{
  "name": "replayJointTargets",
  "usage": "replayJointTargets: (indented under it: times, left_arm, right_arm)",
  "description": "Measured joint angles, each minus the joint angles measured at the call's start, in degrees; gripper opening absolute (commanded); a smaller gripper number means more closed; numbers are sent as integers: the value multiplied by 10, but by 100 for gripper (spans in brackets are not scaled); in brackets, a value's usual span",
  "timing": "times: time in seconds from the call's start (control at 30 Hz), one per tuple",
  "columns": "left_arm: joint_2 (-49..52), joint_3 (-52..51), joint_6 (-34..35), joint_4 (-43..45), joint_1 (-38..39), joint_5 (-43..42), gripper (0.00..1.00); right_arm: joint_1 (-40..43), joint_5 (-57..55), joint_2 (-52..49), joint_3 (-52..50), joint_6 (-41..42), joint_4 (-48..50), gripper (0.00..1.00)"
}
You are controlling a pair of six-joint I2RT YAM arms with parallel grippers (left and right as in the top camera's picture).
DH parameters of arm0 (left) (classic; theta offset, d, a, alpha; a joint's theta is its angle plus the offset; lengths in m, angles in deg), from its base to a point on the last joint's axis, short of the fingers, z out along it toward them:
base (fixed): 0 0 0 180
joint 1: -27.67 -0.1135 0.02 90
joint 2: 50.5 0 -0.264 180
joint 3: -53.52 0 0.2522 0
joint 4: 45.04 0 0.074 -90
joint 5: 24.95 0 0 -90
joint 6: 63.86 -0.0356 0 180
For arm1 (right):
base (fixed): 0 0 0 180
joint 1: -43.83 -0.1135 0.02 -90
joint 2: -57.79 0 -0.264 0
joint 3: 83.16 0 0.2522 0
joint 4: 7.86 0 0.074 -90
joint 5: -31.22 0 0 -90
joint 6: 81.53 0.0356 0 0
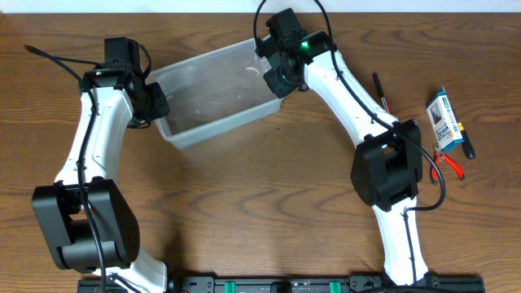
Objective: Pack container
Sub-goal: 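Grip the container rims with both grippers and rotate it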
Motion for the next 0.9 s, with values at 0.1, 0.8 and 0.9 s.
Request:
replayJointTargets:
  times: [0.1,0.8,0.9]
  left_arm:
    - [0,0,0,0,0,0,40]
    - [0,0,45,-55,0,-44,13]
    - [0,0,75,-75,0,-50,13]
  right_arm:
    - [0,0,0,0,0,0,6]
    - [0,0,0,0,-4,2,72]
    - [0,0,0,0,-4,7,73]
